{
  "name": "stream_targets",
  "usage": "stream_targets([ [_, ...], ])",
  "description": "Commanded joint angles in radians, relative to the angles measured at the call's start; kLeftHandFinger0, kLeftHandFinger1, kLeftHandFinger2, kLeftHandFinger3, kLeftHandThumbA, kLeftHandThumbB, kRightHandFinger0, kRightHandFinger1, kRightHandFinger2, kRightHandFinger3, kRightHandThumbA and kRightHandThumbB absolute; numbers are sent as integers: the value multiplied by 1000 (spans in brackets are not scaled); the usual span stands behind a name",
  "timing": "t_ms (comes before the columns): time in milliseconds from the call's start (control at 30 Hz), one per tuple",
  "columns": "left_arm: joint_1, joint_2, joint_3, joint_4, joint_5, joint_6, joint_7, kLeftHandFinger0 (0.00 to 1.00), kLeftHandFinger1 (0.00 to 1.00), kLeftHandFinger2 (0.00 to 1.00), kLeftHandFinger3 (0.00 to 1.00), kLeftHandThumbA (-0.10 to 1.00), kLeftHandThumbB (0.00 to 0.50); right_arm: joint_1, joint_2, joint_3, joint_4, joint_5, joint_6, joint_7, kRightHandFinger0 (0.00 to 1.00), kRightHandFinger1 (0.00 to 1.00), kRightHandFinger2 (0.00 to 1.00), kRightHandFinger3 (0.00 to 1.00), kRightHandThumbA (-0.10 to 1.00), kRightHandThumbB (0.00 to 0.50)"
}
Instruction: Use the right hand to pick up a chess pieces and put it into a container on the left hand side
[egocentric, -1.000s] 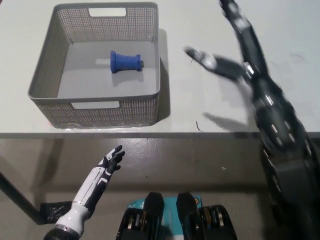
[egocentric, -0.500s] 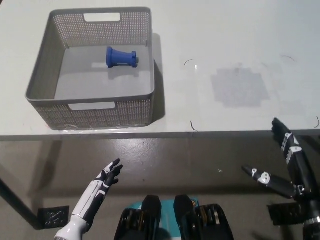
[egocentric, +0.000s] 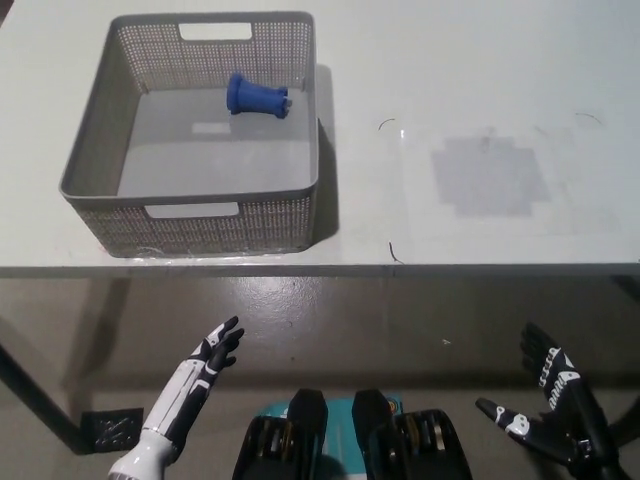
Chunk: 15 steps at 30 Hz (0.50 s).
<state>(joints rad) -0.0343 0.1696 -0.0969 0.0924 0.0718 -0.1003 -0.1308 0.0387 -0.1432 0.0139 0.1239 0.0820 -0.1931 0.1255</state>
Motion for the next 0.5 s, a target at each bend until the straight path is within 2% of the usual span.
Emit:
stream_targets([
  [0,-16,-4,11,-31,-6,-37,7,1000,1000,1000,1000,1000,193,-25,3,0,-14,11,-44,16,1000,1000,1000,1000,1000,310],
  [100,-20,-4,18,-32,-15,-33,5,1000,1000,1000,1000,1000,201,-41,9,2,-2,2,-40,10,1000,1000,1000,1000,1000,334],
  [200,-24,-1,20,-38,-7,-22,9,1000,1000,1000,1000,1000,216,-49,6,6,-9,-2,-23,13,1000,1000,1000,1000,1000,329],
  [333,-20,-1,19,-37,-2,-25,10,1000,1000,1000,1000,1000,211,-48,0,12,-8,-15,-22,14,1000,1000,1000,1000,997,318],
  [467,-14,-6,18,-36,-4,-24,11,1000,1000,1000,1000,1000,194,-49,-4,16,0,-32,-28,9,1000,1000,1000,1000,997,338],
])
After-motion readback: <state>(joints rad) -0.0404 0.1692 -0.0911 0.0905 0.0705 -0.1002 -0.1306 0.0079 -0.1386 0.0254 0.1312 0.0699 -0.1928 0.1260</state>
